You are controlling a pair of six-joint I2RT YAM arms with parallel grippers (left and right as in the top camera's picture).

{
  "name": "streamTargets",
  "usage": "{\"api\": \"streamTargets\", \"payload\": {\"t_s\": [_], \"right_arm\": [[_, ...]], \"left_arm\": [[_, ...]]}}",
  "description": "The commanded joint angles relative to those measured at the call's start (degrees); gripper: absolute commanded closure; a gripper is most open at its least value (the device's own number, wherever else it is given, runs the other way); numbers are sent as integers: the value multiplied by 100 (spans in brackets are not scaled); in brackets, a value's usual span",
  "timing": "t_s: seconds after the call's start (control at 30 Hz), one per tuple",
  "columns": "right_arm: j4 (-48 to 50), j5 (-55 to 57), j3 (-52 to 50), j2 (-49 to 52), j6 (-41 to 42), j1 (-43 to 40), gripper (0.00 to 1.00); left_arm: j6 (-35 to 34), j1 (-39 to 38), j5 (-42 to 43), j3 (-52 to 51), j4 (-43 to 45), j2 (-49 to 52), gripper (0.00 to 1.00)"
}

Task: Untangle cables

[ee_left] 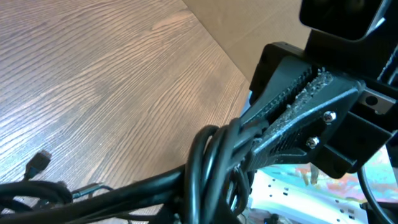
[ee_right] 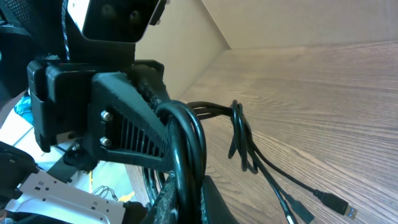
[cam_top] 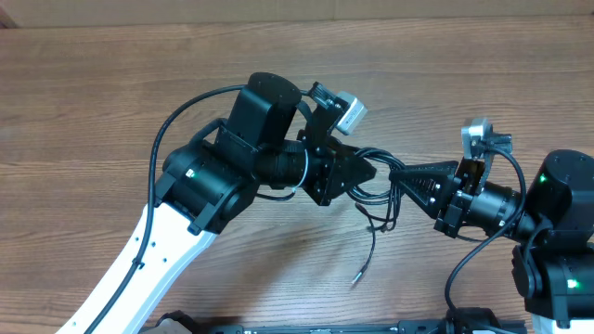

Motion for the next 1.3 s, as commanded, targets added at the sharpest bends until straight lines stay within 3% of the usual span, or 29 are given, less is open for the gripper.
{"api": "streamTargets", "payload": {"t_s": [0.0,0.07,0.17,0.23,0.47,0.8,0.93,1.27], "right_arm": [[50,-201,92,-42,20,-11,87],[46,-127,92,-42,-4,-11,63],[46,70,92,-42,-9,-11,47],[57,149,92,-42,-28,-11,44],[13,157,92,-42,-369,-11,52],[-378,164,90,-37,-1104,-11,54],[-376,164,90,-37,-1104,-11,79],[-374,162,90,-37,-1104,-11,73]], "left_arm": [[199,-17,59,142,31,-20,96],[411,-15,57,142,-33,-20,96],[595,-9,-114,142,-197,-20,96],[638,-9,-219,142,-306,-20,96],[697,-11,-212,142,-378,-22,96],[743,-13,485,142,-33,-22,96],[743,-11,474,142,-46,-22,96],[741,-11,179,142,-278,-22,96]]}}
